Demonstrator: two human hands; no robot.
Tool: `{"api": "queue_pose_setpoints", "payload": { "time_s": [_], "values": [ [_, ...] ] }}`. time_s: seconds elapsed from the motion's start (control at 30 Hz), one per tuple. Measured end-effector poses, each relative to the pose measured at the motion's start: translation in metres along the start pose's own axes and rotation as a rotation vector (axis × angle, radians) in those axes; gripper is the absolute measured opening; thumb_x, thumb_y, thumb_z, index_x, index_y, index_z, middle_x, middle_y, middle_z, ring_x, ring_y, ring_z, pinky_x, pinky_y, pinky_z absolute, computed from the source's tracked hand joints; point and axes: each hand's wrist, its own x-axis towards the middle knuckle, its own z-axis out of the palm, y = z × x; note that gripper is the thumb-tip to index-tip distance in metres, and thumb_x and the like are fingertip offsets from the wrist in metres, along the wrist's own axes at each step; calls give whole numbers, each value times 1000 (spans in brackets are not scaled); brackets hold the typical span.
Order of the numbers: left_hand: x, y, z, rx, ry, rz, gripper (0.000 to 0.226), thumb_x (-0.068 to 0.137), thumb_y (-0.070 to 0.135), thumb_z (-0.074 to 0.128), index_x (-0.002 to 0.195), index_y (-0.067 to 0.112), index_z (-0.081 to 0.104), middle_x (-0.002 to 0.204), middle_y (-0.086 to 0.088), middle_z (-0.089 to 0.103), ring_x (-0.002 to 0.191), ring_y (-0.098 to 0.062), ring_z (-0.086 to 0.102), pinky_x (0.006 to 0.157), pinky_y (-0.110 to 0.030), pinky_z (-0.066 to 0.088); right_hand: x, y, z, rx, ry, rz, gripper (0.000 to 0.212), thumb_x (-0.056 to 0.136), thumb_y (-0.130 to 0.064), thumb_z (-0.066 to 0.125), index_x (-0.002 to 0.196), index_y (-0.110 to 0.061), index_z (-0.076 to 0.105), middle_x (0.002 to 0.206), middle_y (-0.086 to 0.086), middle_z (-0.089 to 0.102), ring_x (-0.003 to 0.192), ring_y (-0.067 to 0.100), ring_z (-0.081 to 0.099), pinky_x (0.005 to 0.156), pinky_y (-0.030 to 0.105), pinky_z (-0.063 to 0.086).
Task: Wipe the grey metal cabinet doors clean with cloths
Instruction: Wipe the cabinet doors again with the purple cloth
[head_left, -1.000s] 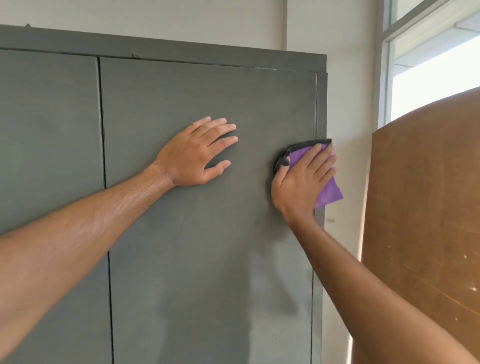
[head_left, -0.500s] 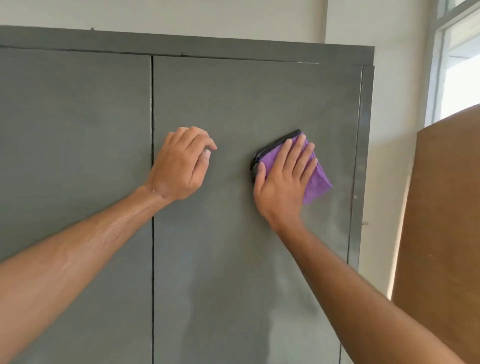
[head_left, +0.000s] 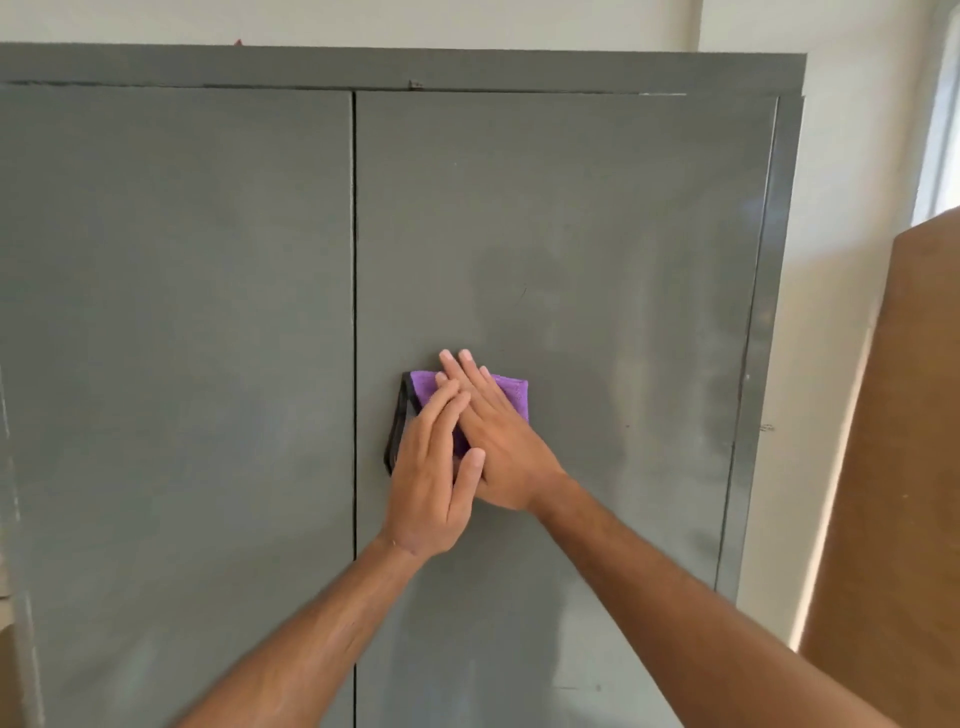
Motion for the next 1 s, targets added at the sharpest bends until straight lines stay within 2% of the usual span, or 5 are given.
{"api": "queue_pose_setpoints", "payload": {
  "time_s": [0.23, 0.4, 0.6, 0.83, 1.0],
  "values": [
    [-7, 2, 12, 248, -153, -83, 91, 103, 72, 17, 165, 6, 7, 174, -6, -9, 161, -16, -7, 131, -47, 3, -9, 30, -47, -1, 293, 138, 42, 98, -7, 62, 139, 3, 58, 154, 16, 52, 154, 36, 29, 129, 50, 17],
    [35, 41, 73, 473, -8, -398, 93, 105, 62, 17, 159, -12, 3, 166, -35, -9, 158, -46, -8, 128, -60, 6, 6, 49, -62, -110, 491, 219, 47, 88, 19, 45, 126, 1, 66, 144, 14, 60, 148, 38, 40, 126, 50, 26],
    [-18, -53, 19, 736, -170, 131, 68, 110, 43, 29, 165, 9, 9, 173, -19, 0, 159, -40, 8, 129, -55, 8, 37, 30, -26, -159, 464, 147, 38, 92, 8, 49, 125, 1, 67, 147, 19, 55, 150, 46, 33, 125, 58, 22],
    [78, -98, -61, 522, 232, -381, 67, 109, 38, 28, 165, 3, 12, 170, -28, 2, 158, -45, 2, 127, -62, 7, 85, -7, 5, -152, 451, 138, 42, 95, 6, 46, 133, -1, 63, 154, 20, 48, 151, 46, 30, 126, 60, 19],
    [-17, -124, -67, 657, -176, 82, 63, 111, 42, 23, 166, 13, 14, 174, -16, 3, 160, -38, 2, 129, -55, 8, 118, -28, 31, -113, 485, 177, 37, 98, 0, 46, 132, 0, 62, 154, 21, 48, 152, 45, 30, 126, 59, 19]
  ]
}}
